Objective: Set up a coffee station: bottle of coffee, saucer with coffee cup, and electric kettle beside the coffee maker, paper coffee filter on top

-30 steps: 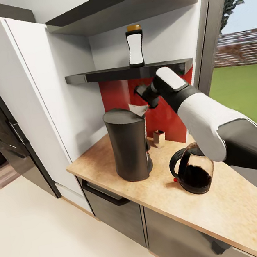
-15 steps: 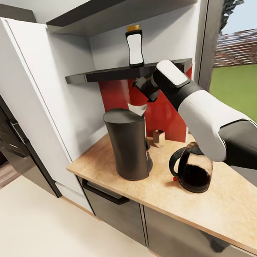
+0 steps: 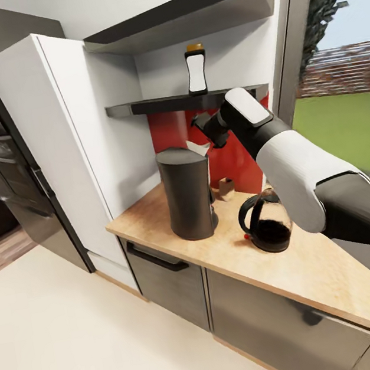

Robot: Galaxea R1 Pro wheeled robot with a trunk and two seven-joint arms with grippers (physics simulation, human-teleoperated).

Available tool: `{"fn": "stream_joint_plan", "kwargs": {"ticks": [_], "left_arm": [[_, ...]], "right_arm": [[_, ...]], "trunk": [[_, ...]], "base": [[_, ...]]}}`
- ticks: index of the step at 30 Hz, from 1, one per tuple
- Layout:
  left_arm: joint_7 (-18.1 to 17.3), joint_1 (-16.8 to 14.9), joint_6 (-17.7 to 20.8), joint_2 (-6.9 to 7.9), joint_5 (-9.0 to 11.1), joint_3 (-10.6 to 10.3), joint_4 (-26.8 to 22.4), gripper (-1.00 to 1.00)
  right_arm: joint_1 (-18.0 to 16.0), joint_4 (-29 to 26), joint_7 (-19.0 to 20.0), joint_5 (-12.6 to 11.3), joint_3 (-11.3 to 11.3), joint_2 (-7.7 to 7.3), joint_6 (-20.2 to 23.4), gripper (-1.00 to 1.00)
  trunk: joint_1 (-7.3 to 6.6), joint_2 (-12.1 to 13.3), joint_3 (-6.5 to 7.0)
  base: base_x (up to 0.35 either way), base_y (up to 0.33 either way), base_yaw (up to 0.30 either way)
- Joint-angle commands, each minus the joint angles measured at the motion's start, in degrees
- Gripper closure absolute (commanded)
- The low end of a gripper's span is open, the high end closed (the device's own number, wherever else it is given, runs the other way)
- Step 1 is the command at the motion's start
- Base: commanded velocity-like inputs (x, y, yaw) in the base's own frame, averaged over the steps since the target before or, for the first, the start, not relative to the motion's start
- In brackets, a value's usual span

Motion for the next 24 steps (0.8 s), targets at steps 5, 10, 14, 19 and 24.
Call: {"fn": "stream_joint_plan", "kwargs": {"ticks": [5,10,14,19,24], "left_arm": [[0.0,-0.1,0.1,0.03,0.3,0.0,-0.2,-1.00],[0.1,-0.1,0.3,0.29,0.3,0.0,-0.1,-1.00],[0.1,-0.1,0.2,0.42,0.3,0.0,-0.2,-1.00],[0.1,-0.2,0.0,0.38,0.3,0.0,-0.2,-1.00],[0.1,-0.3,0.0,0.25,0.3,0.0,-0.2,-1.00]], "right_arm": [[-0.1,1.8,-0.2,-0.1,0.2,0.00,0.3,-1.00],[1.0,11.1,0.1,0.2,0.2,0.00,0.2,-1.00],[3.1,12.8,0.1,0.5,0.2,0.00,0.1,-1.00],[9.0,13.6,0.2,4.1,0.2,0.00,0.2,-1.00],[22.4,13.7,0.8,9.0,0.7,0.00,0.1,-1.00]], "trunk": [[0.00,-0.1,-0.12],[0.00,-0.1,-0.12],[0.00,-0.1,-0.12],[0.00,-0.1,-0.12],[0.00,-0.1,-0.12]], "base": [[-0.316,0.178,0.000],[-0.238,0.238,0.000],[-0.210,0.247,0.000],[-0.204,0.247,0.000],[-0.128,0.176,0.000]]}}
